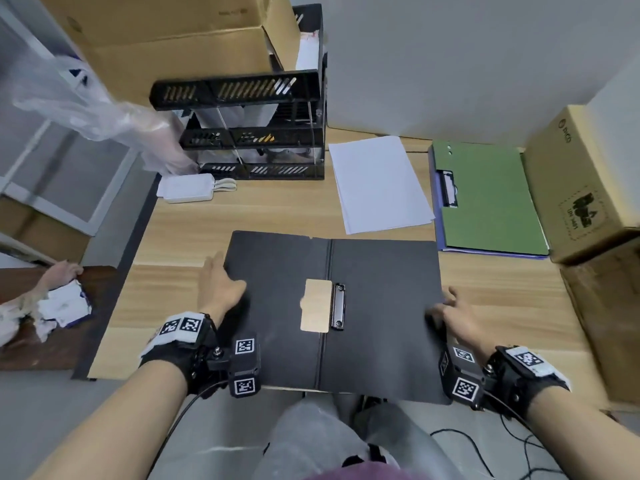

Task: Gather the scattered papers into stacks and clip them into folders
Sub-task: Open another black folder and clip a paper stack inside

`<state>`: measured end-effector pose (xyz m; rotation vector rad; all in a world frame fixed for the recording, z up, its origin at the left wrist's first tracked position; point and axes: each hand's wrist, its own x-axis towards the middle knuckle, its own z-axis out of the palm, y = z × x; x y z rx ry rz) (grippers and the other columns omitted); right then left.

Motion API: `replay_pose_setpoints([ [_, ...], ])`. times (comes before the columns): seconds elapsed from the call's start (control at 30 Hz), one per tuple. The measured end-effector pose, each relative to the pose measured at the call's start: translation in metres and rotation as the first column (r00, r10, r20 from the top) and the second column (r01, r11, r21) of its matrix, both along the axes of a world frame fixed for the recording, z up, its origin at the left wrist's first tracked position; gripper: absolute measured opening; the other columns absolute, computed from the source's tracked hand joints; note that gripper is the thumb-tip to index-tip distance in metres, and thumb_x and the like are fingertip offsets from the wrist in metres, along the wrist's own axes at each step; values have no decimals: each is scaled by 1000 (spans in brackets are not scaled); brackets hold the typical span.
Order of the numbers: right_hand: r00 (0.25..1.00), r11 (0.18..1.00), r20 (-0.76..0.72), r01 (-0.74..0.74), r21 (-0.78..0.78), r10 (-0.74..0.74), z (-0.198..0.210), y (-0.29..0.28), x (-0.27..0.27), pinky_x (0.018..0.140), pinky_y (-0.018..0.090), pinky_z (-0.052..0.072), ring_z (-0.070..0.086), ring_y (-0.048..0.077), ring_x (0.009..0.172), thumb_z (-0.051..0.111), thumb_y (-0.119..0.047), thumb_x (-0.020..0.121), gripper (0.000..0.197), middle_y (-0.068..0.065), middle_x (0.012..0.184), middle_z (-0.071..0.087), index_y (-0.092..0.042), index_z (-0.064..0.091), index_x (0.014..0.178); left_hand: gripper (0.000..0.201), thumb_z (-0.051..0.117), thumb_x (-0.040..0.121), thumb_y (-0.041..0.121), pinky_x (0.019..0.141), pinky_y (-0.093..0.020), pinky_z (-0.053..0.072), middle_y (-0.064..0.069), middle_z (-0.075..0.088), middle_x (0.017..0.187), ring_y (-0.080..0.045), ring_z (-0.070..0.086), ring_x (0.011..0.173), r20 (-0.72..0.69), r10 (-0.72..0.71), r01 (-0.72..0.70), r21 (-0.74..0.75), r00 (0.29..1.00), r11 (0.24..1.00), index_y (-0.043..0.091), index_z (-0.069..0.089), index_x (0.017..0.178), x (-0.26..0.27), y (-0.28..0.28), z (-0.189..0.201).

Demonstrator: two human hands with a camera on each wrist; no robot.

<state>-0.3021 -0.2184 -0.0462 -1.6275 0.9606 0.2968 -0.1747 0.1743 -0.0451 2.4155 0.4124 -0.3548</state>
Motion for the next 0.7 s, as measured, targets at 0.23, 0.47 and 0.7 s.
replay_pose_setpoints([
  [0.23, 999, 999, -11, -38, 22, 38, 2, 34, 5, 89, 15, 33, 44, 11, 111, 44, 6, 96, 46, 2, 141, 47, -10, 43, 139, 66, 53, 91, 15, 119, -56, 9, -6, 4, 164, -31, -10, 150, -302, -377, 366, -94, 876, 926, 24, 29, 152, 23, -45, -19],
  [0.47, 994, 999, -105, 11, 34, -7, -8, 51, 12, 100, 36, 44, 56, 30, 121, 43, 5, 95, 45, 17, 137, 55, -6, 49, 138, 49, 44, 93, 29, 118, -42, 19, -5, 12, 163, -28, 8, 150, -451, -371, 364, -107, 811, 925, 18, 48, 141, 32, -45, -19],
  [0.7, 993, 998, -107, 49, -35, -53, -15, 43, 43, 52, 15, 43, 53, 10, 72, 45, 0, 92, 25, 7, 103, 59, -11, 63, 106, 8, 42, 89, 17, 80, -36, 36, -4, 49, 100, -22, 44, 92, -379, -238, 157, -232, 894, 960, 20, 49, 89, 51, -38, -7],
])
